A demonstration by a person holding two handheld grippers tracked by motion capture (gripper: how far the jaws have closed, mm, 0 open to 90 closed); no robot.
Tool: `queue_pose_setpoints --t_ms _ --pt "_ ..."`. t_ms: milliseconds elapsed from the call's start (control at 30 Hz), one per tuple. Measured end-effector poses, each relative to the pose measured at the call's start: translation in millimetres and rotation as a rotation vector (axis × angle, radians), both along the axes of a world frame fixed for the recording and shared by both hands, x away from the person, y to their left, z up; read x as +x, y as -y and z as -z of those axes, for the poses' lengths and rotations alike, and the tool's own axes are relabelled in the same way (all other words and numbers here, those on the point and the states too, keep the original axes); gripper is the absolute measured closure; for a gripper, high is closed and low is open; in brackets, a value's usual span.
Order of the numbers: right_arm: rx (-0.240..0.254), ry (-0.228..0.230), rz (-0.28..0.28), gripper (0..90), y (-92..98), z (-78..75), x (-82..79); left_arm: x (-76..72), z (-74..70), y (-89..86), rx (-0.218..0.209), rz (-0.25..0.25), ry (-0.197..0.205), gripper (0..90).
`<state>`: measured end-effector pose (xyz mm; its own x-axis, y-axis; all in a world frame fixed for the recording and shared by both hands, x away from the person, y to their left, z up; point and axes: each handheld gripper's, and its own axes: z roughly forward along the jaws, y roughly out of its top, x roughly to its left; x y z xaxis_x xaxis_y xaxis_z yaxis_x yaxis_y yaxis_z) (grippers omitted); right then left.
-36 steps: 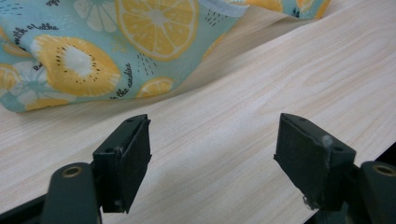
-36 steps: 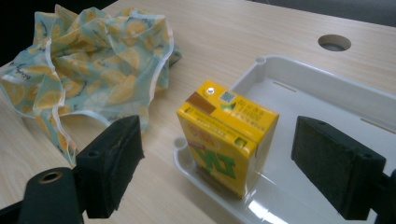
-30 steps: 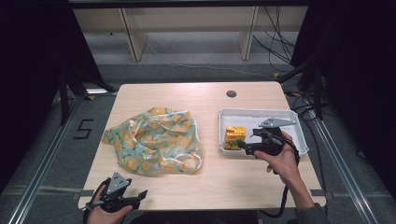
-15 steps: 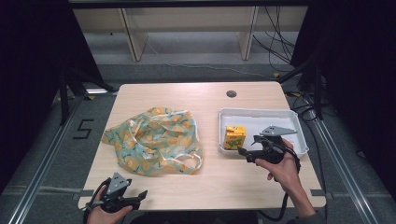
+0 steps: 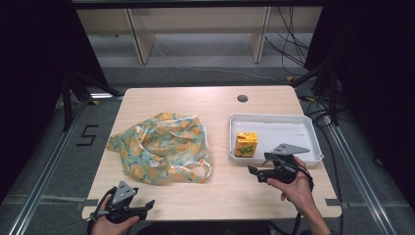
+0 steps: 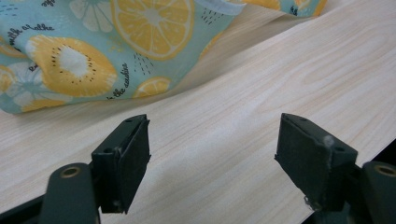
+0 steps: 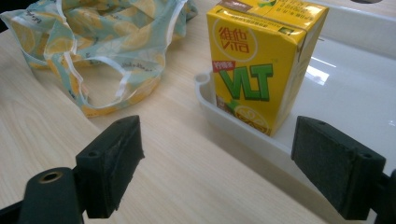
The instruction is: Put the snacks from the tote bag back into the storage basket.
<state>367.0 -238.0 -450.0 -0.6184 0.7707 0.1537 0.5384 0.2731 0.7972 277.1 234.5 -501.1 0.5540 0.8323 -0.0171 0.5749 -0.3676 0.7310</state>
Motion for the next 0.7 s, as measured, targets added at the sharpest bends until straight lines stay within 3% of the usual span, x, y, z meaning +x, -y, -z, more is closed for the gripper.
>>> queue_pose_setpoints --t_ms 100,133,267,400,433,467,500,533,600,633,700 --pt "-0.028 0.033 -0.019 17.5 1.5 2.3 -0.4 0.1 -1.0 -1.9 0.016 0.022 -0.004 25.3" --pt "0.006 0.002 -0.010 17.5 -1.1 3.6 -2.6 0.2 -1.0 -1.9 0.017 0.023 -0.003 25.3" --pt "-0.016 0.008 -0.039 17.9 -1.0 7.4 -4.6 0.0 -0.9 -1.2 0.014 0.016 -0.004 25.3" --pt "-0.022 -0.017 -0.044 17.9 -3.0 11.0 -9.3 -0.1 -2.3 -2.1 0.032 0.019 -0.015 25.3" --pt "-0.021 -0.031 -0.031 17.9 -3.8 11.9 -11.1 -0.1 -0.7 -0.3 0.006 -0.004 -0.007 25.3" --pt "-0.031 -0.010 -0.047 17.9 -2.5 13.6 -9.6 -0.3 -1.1 -0.8 0.005 0.001 -0.008 25.3" --pt "-0.009 -0.030 -0.042 17.9 -4.2 14.8 -11.7 -0.3 -2.5 -2.7 0.027 0.022 -0.015 25.3" --pt "-0.009 -0.030 -0.045 17.9 -3.6 15.4 -11.9 -0.3 -2.3 -2.6 0.024 0.023 -0.012 25.3" --pt "-0.029 -0.004 -0.044 17.8 -1.3 17.9 -11.7 -0.1 -2.4 -2.7 0.033 0.022 -0.013 25.3" --pt "-0.021 -0.017 -0.054 17.8 -0.7 18.5 -12.4 -0.3 -0.6 -0.1 0.005 -0.006 -0.006 25.3" --pt "-0.006 -0.030 -0.046 17.6 -0.9 20.5 -15.8 -0.2 -0.7 -0.4 0.012 -0.003 -0.006 25.3"
